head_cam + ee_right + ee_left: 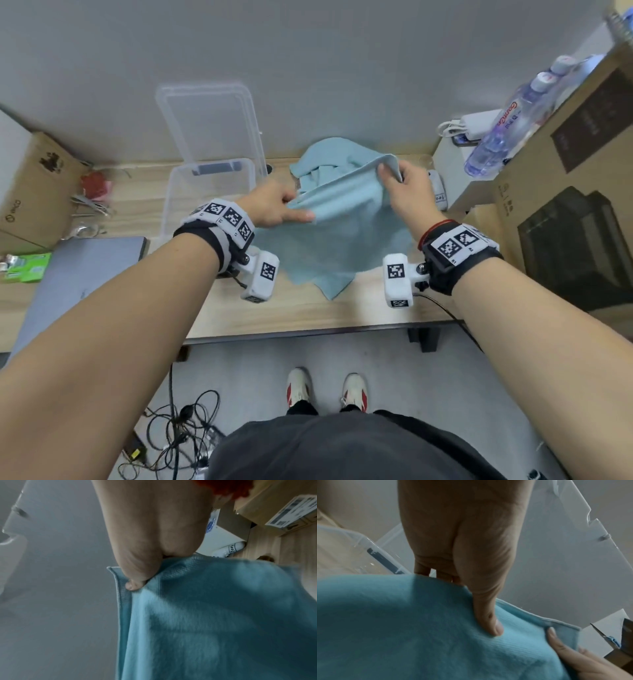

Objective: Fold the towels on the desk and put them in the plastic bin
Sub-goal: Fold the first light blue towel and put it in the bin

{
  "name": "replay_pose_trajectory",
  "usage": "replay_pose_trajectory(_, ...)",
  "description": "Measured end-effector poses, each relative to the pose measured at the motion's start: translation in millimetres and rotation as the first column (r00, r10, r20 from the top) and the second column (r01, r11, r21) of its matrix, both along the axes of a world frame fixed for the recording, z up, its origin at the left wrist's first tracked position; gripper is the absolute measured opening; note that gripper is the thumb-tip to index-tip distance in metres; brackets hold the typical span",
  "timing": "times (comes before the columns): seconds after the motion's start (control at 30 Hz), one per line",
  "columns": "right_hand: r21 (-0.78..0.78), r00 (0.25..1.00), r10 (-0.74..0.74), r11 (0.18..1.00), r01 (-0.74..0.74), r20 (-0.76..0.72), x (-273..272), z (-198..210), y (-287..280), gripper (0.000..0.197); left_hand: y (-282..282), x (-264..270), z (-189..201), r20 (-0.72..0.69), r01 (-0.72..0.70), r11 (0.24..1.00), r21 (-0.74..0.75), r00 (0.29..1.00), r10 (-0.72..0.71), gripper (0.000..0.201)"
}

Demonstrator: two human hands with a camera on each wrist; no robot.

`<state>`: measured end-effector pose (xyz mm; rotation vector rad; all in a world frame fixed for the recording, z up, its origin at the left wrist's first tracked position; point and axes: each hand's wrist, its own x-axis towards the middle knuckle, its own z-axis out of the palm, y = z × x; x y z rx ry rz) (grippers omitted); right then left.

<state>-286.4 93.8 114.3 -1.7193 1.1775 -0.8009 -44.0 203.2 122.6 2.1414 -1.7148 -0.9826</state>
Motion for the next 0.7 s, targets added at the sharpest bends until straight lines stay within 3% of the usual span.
replay_pose_trajectory(0.07,-0.041,0.994,-0.083,0.996,0.081,-0.071,-4.8,5.5,-0.7,0.039,6.3,10.6,-6.7,0.051,0.022,0.997,0.075,0.998,-0.026,0.059)
replay_pose_trajectory(0.17,-0.044,0.968,-0.2,0.98,0.195,-0.154,-14.8,6.3,-0.4,0.043,13.8,25.2,-13.6,0.059,-0.016,0.999,0.052,0.998,0.013,0.048)
replay_pose_trajectory(0.27,-0.06,0.93,-0.289,0.957,0.283,-0.228,-26.7,1.9,-0.5,0.045,18.5,33.7,-14.2,-0.046,-0.164,0.986,-0.04,0.986,0.162,0.038)
replay_pose_trajectory(0.37,-0.085,0.903,-0.309,0.951,0.297,-0.298,-36.4,-10.1,-0.2,0.043,22.2,36.7,-11.9,-0.189,-0.292,0.953,-0.081,0.943,0.273,0.044)
replay_pose_trajectory(0.57,-0.088,0.893,-0.384,0.923,0.374,-0.236,-48.6,-26.2,4.1,0.051,22.8,32.8,-1.9,-0.541,-0.477,0.878,-0.04,0.749,0.382,0.019)
replay_pose_trajectory(0.7,-0.075,0.887,-0.394,0.919,0.388,-0.241,-49.8,-19.5,-0.5,0.043,15.8,35.6,7.2,-0.686,-0.573,0.819,0.0,0.597,0.417,0.023)
